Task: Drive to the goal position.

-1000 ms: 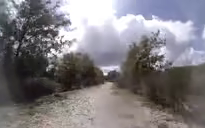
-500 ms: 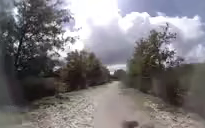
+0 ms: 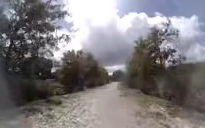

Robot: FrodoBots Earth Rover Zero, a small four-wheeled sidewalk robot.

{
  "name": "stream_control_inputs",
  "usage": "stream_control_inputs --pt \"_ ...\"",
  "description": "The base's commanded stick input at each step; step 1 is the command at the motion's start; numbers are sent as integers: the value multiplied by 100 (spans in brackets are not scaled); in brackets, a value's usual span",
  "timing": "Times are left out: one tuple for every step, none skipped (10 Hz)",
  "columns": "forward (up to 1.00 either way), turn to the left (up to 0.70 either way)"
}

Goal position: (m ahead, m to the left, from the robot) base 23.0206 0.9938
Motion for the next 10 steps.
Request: stream_control_inputs --pt "70 0" --pt "70 0" --pt "70 0" --pt "70 0" --pt "70 0" --pt "70 0" --pt "70 0" --pt "70 0" --pt "70 0" --pt "70 0"
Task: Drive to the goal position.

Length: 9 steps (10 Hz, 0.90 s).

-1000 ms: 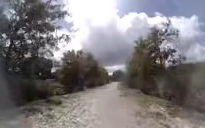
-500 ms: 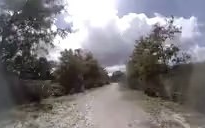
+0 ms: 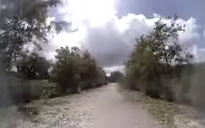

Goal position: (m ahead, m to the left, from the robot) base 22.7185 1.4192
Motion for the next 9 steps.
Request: stream_control_inputs --pt "70 0" --pt "70 0" --pt "70 0" --pt "70 0" --pt "70 0" --pt "70 0" --pt "70 0" --pt "70 0" --pt "70 0"
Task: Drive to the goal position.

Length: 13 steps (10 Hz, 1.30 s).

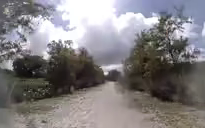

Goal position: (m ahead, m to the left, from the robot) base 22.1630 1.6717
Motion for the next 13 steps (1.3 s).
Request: stream_control_inputs --pt "70 0" --pt "70 0" --pt "70 0" --pt "70 0" --pt "70 0" --pt "70 0" --pt "70 0" --pt "70 0" --pt "70 0" --pt "70 0" --pt "70 0" --pt "70 0" --pt "70 0"
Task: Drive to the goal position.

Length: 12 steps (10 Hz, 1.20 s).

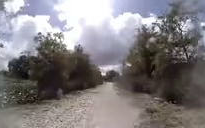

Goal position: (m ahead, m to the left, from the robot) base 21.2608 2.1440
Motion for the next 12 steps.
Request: stream_control_inputs --pt "70 0" --pt "70 0" --pt "70 0" --pt "70 0" --pt "70 0" --pt "70 0" --pt "70 0" --pt "70 0" --pt "70 0" --pt "70 0" --pt "70 0" --pt "70 0"
